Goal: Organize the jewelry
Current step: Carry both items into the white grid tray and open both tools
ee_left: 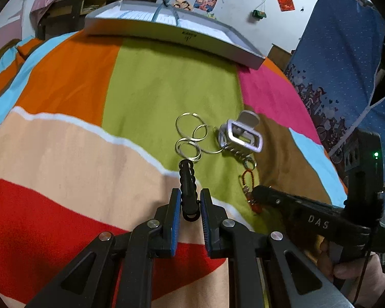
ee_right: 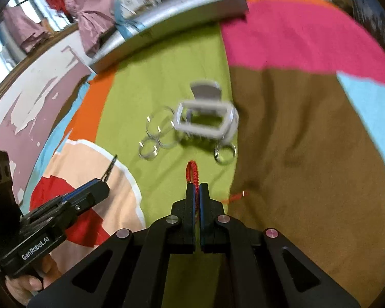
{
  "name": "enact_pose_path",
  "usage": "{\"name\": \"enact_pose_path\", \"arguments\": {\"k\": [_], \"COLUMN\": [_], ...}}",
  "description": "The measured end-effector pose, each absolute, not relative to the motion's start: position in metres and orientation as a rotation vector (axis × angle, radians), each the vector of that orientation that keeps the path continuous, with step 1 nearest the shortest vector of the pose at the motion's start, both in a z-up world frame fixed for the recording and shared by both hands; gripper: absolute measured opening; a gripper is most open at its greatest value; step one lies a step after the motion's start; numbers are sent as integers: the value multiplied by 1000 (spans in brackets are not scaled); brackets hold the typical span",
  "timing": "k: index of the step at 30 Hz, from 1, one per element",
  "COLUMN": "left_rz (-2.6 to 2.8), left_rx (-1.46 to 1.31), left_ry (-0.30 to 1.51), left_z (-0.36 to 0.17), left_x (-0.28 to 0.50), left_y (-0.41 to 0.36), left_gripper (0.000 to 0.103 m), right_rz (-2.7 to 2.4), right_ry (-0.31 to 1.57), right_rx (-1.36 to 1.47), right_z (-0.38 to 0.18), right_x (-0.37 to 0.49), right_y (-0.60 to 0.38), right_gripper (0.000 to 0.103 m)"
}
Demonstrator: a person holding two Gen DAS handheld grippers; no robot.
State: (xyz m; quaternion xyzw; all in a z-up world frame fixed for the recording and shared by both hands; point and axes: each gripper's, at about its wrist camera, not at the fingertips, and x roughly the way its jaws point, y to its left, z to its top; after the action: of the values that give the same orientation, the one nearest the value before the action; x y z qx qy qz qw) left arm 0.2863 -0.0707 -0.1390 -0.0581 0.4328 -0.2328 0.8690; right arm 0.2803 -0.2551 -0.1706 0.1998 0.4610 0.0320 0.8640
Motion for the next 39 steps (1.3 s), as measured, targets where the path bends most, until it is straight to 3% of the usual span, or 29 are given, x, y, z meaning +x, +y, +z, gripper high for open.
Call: {"name": "enact_pose_path", "arguments": {"k": [6, 12, 21, 23, 25, 39], "left_rz": [-479, -457, -426, -425, -430, -440], "left_rx": [-132, -152, -208, -212, -217, -174], "left_ry": [918, 923, 917, 911, 898, 756], "left_z": [-145, -144, -135, -132, -128, -70], "left_x": [287, 288, 285, 284, 282, 306], "left_y": [-68, -63, -53, -52, -52, -56], "left_gripper": [15, 15, 15, 15, 15, 15], "right_rz": [71, 109, 128, 134, 138, 182], "right_ry": [985, 975, 986, 985, 985, 769], "right_rx": [436, 479, 402, 371, 360, 377], "right_z": [-178, -178, -184, -184, -182, -110], "right_x": [281, 277, 288, 288, 288, 285], "right_y": [-256, -254, -233, -230, -228, -241], "right_gripper": [5, 22, 23, 20, 3, 3]}}
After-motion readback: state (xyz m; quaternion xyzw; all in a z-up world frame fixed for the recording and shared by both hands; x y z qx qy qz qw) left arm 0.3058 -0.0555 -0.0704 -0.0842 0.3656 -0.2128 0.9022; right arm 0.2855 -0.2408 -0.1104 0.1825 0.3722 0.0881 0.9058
